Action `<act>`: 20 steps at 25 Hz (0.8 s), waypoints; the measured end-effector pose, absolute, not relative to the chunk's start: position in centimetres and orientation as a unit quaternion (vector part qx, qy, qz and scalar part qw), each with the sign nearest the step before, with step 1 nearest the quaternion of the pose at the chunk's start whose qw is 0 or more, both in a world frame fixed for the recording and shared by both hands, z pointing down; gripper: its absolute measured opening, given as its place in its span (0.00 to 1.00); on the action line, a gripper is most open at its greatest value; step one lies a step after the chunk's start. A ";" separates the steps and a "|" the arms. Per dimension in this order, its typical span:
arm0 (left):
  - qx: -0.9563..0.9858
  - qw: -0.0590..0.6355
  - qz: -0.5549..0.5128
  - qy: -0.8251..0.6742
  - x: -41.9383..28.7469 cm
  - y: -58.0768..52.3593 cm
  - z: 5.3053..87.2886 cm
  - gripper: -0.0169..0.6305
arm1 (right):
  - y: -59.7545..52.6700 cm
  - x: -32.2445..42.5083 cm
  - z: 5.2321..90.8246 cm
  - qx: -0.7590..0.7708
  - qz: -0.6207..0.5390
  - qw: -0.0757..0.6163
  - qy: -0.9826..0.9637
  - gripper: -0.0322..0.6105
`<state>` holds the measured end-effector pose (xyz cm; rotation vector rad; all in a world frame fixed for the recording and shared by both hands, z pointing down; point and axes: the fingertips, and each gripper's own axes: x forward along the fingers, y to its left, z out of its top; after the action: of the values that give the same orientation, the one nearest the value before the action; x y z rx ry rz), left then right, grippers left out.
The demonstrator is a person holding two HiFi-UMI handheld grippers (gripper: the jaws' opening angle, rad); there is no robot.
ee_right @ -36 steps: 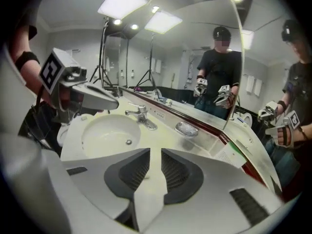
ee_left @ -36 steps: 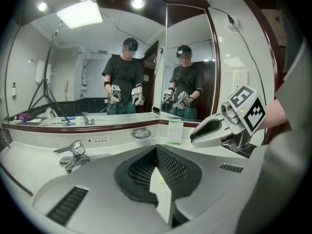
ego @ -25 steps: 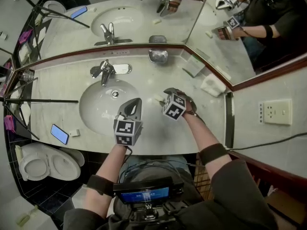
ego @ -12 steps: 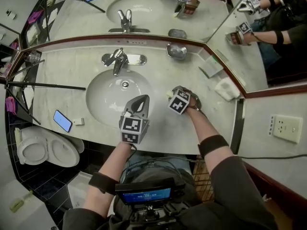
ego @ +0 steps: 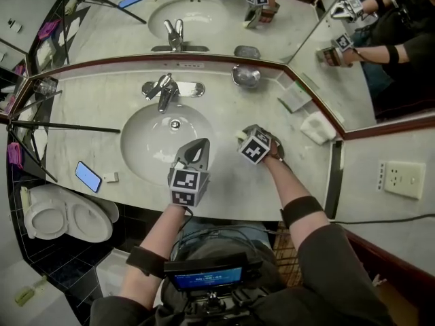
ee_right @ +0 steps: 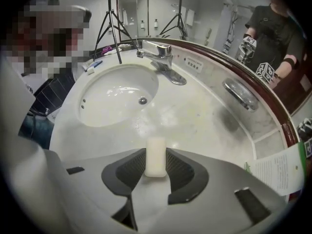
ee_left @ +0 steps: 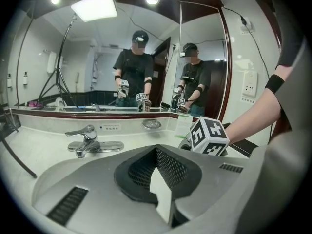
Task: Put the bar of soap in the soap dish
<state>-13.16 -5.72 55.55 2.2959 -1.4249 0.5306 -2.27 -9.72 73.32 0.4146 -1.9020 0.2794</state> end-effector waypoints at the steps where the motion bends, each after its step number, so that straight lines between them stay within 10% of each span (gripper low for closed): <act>1: 0.819 0.191 0.189 -0.507 -13.0 -5.8 55.5 0.03 | -10.4 -2.3 72.1 0.188 0.116 0.541 -0.811 0.28; 20: 0.853 0.159 0.174 -0.465 -7.9 -6.0 52.2 0.03 | -8.2 1.8 56.5 0.385 0.236 0.224 -0.864 0.28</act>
<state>-7.88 -5.98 52.19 2.4398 -1.3293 0.4984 1.84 -8.20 56.53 1.0619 -2.3843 0.6520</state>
